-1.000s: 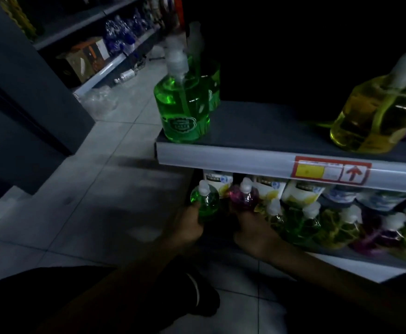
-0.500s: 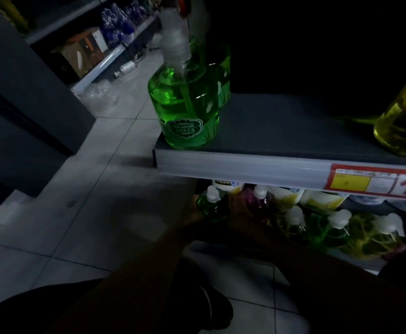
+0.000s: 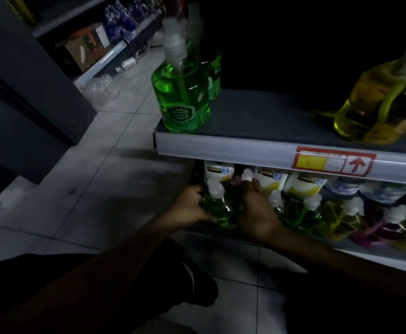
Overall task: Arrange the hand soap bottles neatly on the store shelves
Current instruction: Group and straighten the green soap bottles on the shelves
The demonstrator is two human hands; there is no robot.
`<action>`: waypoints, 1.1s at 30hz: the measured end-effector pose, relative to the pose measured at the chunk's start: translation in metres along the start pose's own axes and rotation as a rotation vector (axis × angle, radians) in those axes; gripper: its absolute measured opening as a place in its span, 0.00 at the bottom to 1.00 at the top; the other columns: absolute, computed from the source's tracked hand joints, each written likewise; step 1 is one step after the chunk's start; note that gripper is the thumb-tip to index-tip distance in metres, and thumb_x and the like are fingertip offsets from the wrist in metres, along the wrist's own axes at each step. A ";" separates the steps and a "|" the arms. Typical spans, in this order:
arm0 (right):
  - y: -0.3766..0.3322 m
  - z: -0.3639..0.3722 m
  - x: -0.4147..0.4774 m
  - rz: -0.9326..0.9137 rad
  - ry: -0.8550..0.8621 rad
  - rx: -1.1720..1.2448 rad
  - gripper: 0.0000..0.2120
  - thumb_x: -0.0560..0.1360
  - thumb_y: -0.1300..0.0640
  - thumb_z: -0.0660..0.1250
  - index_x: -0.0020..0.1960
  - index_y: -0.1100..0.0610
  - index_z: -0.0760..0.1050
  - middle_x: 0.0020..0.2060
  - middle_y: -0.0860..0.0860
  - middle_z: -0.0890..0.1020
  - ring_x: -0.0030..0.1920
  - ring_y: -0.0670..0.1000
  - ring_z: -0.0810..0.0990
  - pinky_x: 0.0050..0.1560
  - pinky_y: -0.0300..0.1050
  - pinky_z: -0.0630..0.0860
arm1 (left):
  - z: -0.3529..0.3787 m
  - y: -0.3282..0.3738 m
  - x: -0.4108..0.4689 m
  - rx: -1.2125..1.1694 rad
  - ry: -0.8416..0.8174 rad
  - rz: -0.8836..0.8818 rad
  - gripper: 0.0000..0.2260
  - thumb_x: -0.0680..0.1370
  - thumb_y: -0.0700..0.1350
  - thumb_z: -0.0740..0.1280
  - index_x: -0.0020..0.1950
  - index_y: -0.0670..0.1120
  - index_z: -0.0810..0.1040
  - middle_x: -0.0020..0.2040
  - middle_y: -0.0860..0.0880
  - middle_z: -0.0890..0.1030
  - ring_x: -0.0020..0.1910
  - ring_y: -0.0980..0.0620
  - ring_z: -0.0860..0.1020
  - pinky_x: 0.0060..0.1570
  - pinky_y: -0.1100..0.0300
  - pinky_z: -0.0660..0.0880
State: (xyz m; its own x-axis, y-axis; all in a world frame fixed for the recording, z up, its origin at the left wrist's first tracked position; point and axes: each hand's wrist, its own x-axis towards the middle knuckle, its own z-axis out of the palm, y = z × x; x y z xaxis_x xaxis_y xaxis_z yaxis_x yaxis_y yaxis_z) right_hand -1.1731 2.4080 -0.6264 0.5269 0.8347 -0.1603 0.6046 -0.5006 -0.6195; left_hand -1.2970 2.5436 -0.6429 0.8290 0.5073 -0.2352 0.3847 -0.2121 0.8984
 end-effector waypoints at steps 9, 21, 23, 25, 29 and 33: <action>-0.033 -0.120 -0.092 -0.216 0.119 0.551 0.20 0.68 0.47 0.73 0.59 0.44 0.75 0.57 0.48 0.80 0.56 0.46 0.80 0.54 0.43 0.77 | -0.030 0.168 -0.071 0.174 -0.110 0.216 0.20 0.61 0.51 0.78 0.46 0.39 0.83 0.36 0.45 0.85 0.36 0.44 0.83 0.39 0.53 0.80; -0.063 -0.181 -0.020 -0.338 0.331 0.687 0.24 0.82 0.60 0.59 0.75 0.45 0.62 0.66 0.35 0.67 0.67 0.36 0.63 0.64 0.33 0.67 | -0.024 0.231 -0.019 0.153 0.495 0.455 0.20 0.64 0.61 0.76 0.39 0.45 0.82 0.26 0.52 0.79 0.26 0.55 0.78 0.27 0.57 0.75; -0.061 -0.181 -0.006 -0.325 0.330 0.709 0.23 0.82 0.64 0.57 0.73 0.47 0.62 0.59 0.30 0.68 0.58 0.27 0.69 0.53 0.22 0.69 | -0.015 0.227 -0.004 0.133 0.542 0.446 0.22 0.64 0.61 0.76 0.42 0.43 0.81 0.26 0.51 0.78 0.25 0.55 0.76 0.25 0.59 0.72; -0.056 -0.180 0.007 -0.299 0.328 0.721 0.21 0.82 0.66 0.55 0.71 0.49 0.64 0.53 0.30 0.68 0.48 0.22 0.71 0.44 0.18 0.68 | -0.009 0.220 0.011 0.147 0.563 0.415 0.34 0.60 0.69 0.72 0.51 0.42 0.80 0.36 0.44 0.81 0.34 0.49 0.80 0.33 0.52 0.79; -0.047 -0.176 0.017 -0.304 0.308 0.657 0.20 0.82 0.68 0.54 0.70 0.50 0.65 0.53 0.33 0.71 0.46 0.19 0.70 0.43 0.18 0.68 | -0.003 0.209 0.026 0.103 0.533 0.297 0.36 0.61 0.60 0.78 0.63 0.43 0.76 0.47 0.41 0.81 0.41 0.50 0.80 0.42 0.55 0.79; -0.039 -0.175 0.019 -0.247 0.319 0.676 0.21 0.82 0.67 0.54 0.71 0.51 0.68 0.60 0.48 0.78 0.56 0.42 0.79 0.53 0.37 0.78 | 0.003 0.206 0.018 0.090 0.533 0.245 0.28 0.69 0.36 0.76 0.67 0.44 0.73 0.43 0.51 0.77 0.39 0.55 0.75 0.49 0.56 0.77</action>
State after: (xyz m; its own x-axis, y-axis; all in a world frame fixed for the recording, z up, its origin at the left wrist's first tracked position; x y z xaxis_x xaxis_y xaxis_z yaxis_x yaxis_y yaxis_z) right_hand -1.0825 2.4029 -0.4706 0.6326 0.7461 0.2077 0.2862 0.0240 -0.9579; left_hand -1.2011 2.5062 -0.4630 0.5886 0.7794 0.2146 0.2599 -0.4339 0.8627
